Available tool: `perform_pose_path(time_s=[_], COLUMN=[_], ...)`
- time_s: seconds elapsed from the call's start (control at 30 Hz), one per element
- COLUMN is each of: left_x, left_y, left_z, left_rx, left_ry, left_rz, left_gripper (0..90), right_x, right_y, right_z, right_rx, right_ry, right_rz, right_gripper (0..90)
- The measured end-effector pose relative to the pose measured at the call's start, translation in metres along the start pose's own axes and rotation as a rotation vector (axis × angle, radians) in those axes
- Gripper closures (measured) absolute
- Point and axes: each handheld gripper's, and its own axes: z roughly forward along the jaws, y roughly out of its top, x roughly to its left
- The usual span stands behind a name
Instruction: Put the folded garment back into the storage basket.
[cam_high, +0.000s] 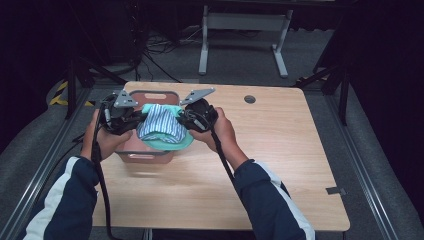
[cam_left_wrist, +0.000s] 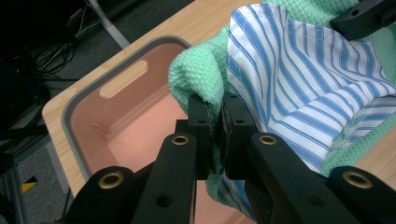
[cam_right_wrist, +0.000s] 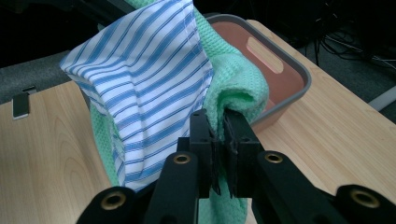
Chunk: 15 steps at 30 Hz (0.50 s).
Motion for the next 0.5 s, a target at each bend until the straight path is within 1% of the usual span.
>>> perform_pose_path(time_s=[0.03, 0.1, 0.17, 0.2, 0.23, 0.33, 0.43, 0.47, 0.5], left_x=[0.001, 0.004, 0.007, 0.008, 0.009, 0.014, 0.018, 0.02, 0.021], left_y=[-0.001, -0.003, -0.005, -0.006, -0.007, -0.011, -0.016, -0.017, -0.019], left_z=[0.0, -0.001, -0.003, -0.002, -0.003, -0.003, -0.003, -0.004, -0.003], left_rx=[0.004, 0.007, 0.013, 0.008, 0.014, 0.026, 0.021, 0.03, 0.021], left_ry=[0.009, 0.014, 0.017, 0.023, 0.026, 0.036, 0.045, 0.047, 0.051], left_rz=[-0.002, -0.006, -0.005, -0.011, -0.006, -0.02, -0.03, -0.033, -0.04], left_gripper=[84.3, 84.3, 84.3, 84.3, 84.3, 84.3, 84.3, 84.3, 84.3], right_x=[0.001, 0.002, 0.004, 0.005, 0.006, 0.008, 0.011, 0.011, 0.012], right_y=[0.001, 0.003, 0.005, 0.006, 0.007, 0.011, 0.014, 0.015, 0.016], right_z=[0.002, 0.007, 0.012, 0.014, 0.017, 0.021, 0.028, 0.031, 0.034], right_rx=[0.001, -0.002, 0.003, 0.004, 0.006, 0.001, 0.005, 0.006, 0.009], right_ry=[0.003, 0.013, 0.017, 0.021, 0.021, 0.029, 0.031, 0.032, 0.035], right_rz=[0.002, 0.007, 0.004, 0.001, -0.001, 0.0, -0.002, -0.005, -0.004], right_gripper=[83.0, 83.0, 83.0, 82.9, 83.0, 82.9, 82.9, 82.9, 82.9])
